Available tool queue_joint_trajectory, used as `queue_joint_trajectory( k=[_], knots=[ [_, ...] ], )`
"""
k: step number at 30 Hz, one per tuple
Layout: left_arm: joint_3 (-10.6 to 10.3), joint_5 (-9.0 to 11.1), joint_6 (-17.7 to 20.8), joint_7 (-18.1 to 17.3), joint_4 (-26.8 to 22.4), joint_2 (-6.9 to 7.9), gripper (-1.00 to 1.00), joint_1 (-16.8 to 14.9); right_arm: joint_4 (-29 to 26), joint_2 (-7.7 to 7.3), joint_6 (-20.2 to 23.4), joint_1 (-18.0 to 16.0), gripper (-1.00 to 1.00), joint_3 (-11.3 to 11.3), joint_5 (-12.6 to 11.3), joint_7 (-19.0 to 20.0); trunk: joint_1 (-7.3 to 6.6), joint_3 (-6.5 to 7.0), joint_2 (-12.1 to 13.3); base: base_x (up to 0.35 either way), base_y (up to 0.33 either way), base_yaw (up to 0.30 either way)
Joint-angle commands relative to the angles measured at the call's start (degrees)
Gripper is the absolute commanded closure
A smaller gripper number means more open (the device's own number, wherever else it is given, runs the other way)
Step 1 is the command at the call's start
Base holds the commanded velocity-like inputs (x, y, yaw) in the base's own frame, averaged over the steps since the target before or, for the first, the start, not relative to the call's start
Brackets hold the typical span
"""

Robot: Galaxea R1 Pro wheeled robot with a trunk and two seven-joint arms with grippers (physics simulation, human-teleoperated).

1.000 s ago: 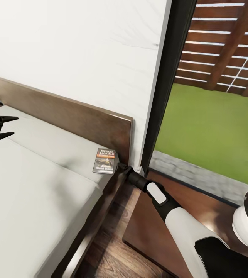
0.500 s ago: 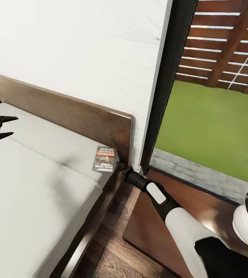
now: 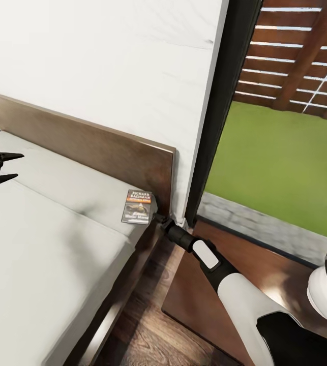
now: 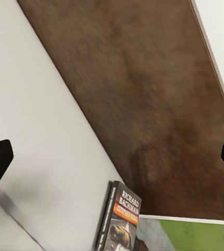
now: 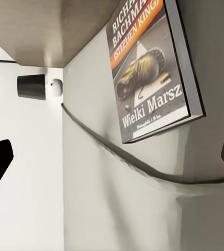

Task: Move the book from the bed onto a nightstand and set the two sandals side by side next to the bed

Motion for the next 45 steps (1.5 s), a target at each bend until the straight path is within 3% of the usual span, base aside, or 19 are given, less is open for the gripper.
queue_joint_trajectory(
  k=[1, 45],
  knots=[
    [0.3, -0.4, 0.2, -0.4, 0.0, -0.01, -1.00, -0.1, -0.1, 0.00, 0.2, 0.0, -1.00, 0.1, -0.4, 0.0, -0.01, -0.13, 0.0, 0.000, 0.000, 0.000],
    [0.3, -0.3, 0.2, -0.3, -0.5, -0.21, -1.00, -0.6, -2.4, 0.00, 1.9, -2.2, -1.00, 0.5, -0.4, -0.2, -0.01, -4.09, 0.0, 0.000, 0.000, 0.000]
  ],
)
